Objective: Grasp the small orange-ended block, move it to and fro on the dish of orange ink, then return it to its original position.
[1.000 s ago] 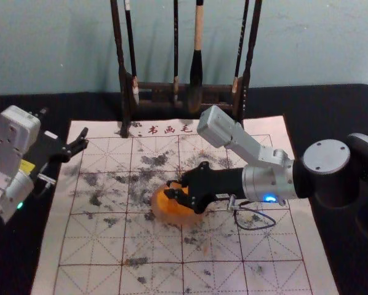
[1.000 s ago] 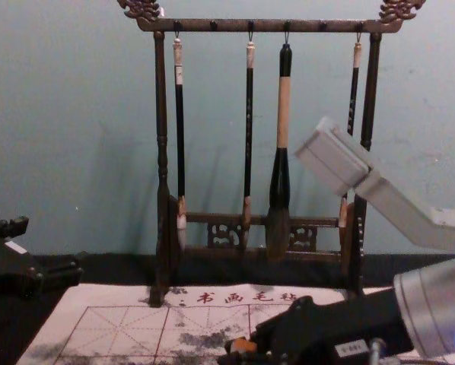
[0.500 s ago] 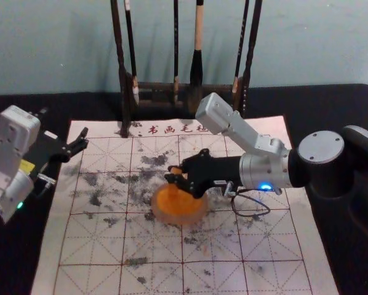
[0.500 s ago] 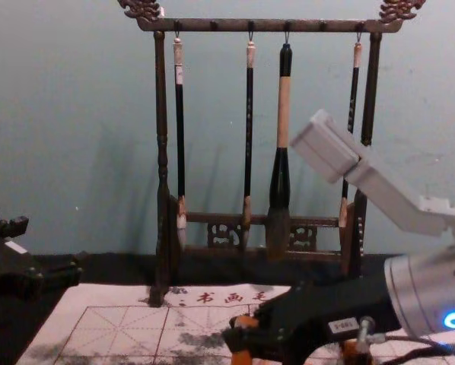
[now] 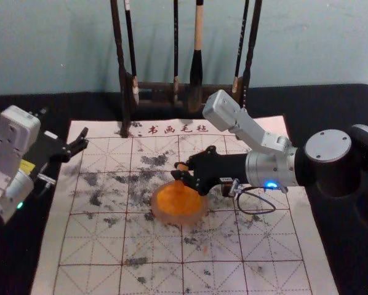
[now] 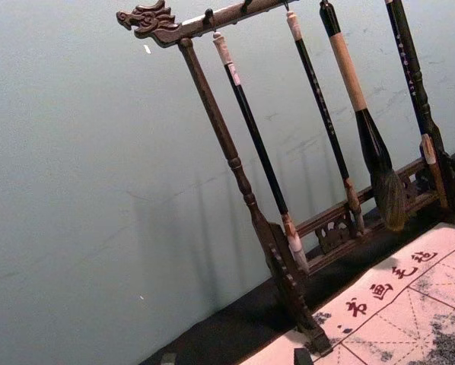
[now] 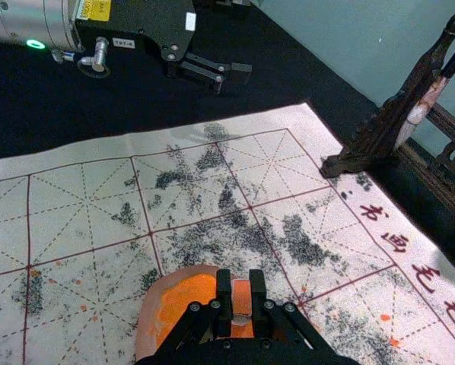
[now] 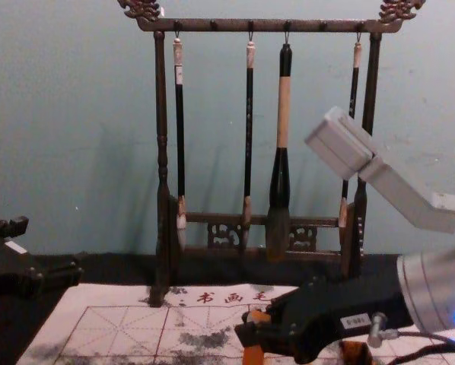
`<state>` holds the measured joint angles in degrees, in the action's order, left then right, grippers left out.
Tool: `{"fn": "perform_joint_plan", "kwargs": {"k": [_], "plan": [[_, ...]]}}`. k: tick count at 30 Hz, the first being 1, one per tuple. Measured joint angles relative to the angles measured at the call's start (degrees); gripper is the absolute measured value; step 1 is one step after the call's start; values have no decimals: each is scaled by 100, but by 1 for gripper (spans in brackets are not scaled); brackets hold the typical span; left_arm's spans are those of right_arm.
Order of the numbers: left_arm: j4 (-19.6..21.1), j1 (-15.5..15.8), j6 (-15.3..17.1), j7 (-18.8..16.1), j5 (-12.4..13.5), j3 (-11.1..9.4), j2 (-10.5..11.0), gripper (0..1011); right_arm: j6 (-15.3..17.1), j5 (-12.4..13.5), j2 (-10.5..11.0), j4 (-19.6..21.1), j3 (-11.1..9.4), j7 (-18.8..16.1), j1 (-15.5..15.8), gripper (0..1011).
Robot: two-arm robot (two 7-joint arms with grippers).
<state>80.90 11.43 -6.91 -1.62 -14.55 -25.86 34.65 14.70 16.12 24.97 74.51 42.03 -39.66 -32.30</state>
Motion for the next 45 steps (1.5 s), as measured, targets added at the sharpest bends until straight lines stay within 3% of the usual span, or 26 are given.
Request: {"fn": "perform_joint_plan", "kwargs": {"k": [13,22,28,34,45], "plan": [[0,0,0,0,0,0,0,1001,255,196,57,276,-209,160,154,110],[0,0,0,0,0,0,0,1001,771,600,277,1042,-690,650,460,110],[0,0,0,0,0,0,0,1001,1161,881,570,1802,-1149,1224,890,110],[0,0,0,0,0,0,0,1001,1408,1055,820,2357,-1472,1636,1355,110],[0,0,0,0,0,0,0,1001,1658,1230,1015,2821,-1761,2023,1986,110]]}}
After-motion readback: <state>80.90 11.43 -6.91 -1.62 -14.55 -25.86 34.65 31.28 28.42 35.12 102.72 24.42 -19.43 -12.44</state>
